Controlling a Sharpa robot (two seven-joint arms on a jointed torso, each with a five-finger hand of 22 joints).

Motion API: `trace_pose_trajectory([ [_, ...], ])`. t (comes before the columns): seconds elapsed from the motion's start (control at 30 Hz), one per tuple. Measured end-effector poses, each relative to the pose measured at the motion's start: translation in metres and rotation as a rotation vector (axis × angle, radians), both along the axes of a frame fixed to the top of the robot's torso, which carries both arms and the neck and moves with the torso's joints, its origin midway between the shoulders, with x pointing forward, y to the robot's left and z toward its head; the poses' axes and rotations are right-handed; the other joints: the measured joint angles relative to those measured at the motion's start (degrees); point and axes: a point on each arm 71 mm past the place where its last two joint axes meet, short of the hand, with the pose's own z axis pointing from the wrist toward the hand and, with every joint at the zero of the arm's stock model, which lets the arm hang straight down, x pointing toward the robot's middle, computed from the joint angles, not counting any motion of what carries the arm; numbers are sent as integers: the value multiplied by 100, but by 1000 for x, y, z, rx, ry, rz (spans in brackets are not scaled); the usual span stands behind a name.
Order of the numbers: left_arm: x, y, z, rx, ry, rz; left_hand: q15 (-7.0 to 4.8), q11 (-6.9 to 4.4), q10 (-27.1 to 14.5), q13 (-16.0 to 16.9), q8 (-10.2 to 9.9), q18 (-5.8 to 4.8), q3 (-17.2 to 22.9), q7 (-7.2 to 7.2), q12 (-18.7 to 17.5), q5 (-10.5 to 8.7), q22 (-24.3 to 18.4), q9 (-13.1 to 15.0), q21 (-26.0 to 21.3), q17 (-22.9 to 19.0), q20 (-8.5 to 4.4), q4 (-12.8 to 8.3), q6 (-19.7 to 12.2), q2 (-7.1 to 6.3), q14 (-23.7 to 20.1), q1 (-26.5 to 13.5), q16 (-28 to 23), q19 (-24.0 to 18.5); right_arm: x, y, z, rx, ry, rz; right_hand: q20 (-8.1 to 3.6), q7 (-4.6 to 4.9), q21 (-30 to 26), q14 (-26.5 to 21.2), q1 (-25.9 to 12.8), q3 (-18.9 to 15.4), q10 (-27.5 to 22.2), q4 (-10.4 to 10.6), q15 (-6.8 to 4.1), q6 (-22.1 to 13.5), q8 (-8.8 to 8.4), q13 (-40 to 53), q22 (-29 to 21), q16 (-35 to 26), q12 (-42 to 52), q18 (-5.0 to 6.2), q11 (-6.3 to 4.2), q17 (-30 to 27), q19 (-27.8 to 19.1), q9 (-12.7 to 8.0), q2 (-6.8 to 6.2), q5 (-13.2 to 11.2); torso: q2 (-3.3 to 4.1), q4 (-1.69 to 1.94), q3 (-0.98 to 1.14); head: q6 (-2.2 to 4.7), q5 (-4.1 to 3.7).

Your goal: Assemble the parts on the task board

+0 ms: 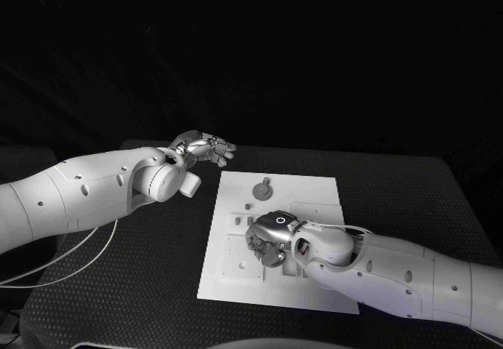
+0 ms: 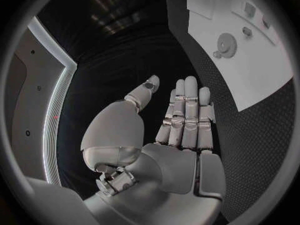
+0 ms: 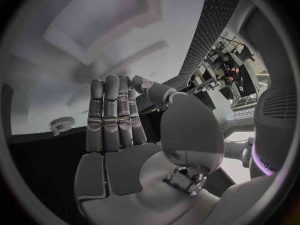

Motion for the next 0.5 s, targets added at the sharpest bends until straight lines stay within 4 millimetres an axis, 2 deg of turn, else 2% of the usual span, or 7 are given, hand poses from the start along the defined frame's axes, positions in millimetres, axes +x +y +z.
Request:
trace_pose_trajectory([
  [0.2,0,1,0,0,1,1,0,0,0,0,0,0,0,0,22,0,5,0,0,0,0,0,0,0,0,0,0,0,1,-1,-1,-2,-2,-4,0,0,0,0,0,0,0,0,0,0,0,-3,7,0,-33,7,0,11,0,10,0,0,1,7,4,-11,11],
  [0.27,0,1,0,1,1,2,0,0,0,0,0,0,0,0,22,0,5,0,0,-1,0,0,0,0,0,0,0,0,1,-1,-1,1,-2,-7,20,46,-1,-34,-64,0,-36,0,34,-65,-26,-5,7,-69,-75,47,37,10,-49,9,-20,0,1,5,4,-15,19],
  [0.33,0,2,0,1,1,3,0,0,0,-1,0,0,0,0,22,0,5,0,0,-1,0,0,0,0,0,0,-22,0,2,-2,-1,4,0,-11,35,101,-57,-115,-139,-17,-106,17,75,-165,-103,-5,8,-158,-115,88,85,6,-154,1,-95,0,1,0,4,-16,26],
  [0.4,0,2,0,1,1,2,0,-1,0,-1,0,0,0,0,22,0,5,0,0,4,0,0,0,0,0,0,-22,0,2,-4,-2,7,3,-16,84,162,-132,-228,-232,-67,-166,33,134,-305,-191,-5,4,-251,-145,119,40,6,-275,-29,-188,1,-1,-5,4,-16,30],
  [0.5,0,1,0,1,2,1,0,-1,0,-1,0,0,0,0,22,0,5,0,0,5,0,0,0,0,0,0,-22,0,3,-6,-2,13,8,-21,130,240,-174,-295,-333,-244,-178,1,199,-488,-302,-5,1,-327,-211,144,28,11,-382,-64,-289,2,-1,-9,4,-17,34],
])
